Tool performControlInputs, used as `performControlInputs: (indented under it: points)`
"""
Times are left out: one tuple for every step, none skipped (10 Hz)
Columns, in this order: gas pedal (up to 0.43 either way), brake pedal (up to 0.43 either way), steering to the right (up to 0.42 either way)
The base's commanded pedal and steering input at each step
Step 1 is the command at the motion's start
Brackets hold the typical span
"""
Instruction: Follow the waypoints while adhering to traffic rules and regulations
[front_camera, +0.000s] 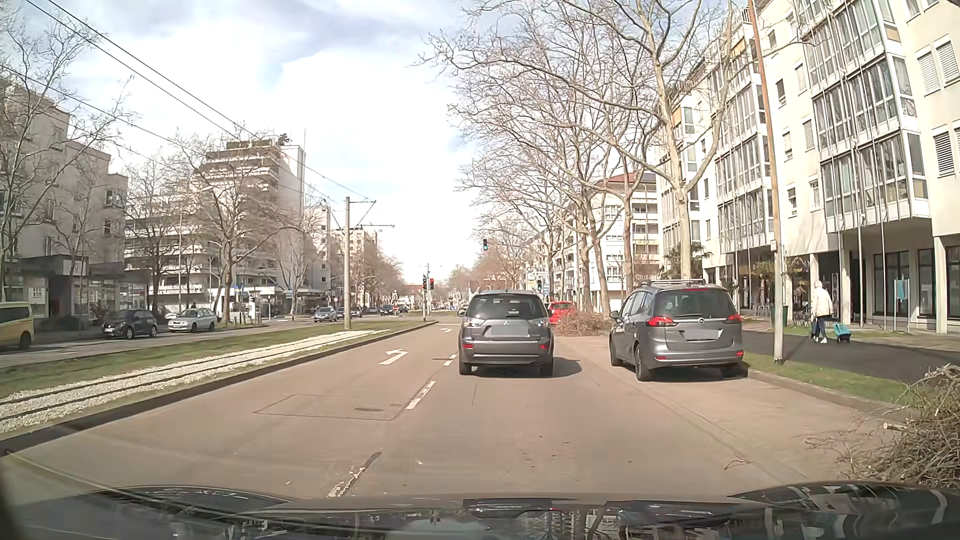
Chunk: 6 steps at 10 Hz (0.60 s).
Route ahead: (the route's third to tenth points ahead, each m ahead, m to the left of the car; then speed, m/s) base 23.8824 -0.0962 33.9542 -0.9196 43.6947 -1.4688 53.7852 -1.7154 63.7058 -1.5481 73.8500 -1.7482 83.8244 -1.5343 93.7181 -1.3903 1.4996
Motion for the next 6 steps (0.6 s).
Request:
performControlInputs:
  points:
    - [0.331, 0.000, 0.005]
    - [0.350, 0.000, 0.005]
    - [0.358, 0.000, 0.005]
    - [0.358, 0.000, 0.005]
    - [0.358, 0.000, 0.005]
    - [0.370, 0.000, 0.005]
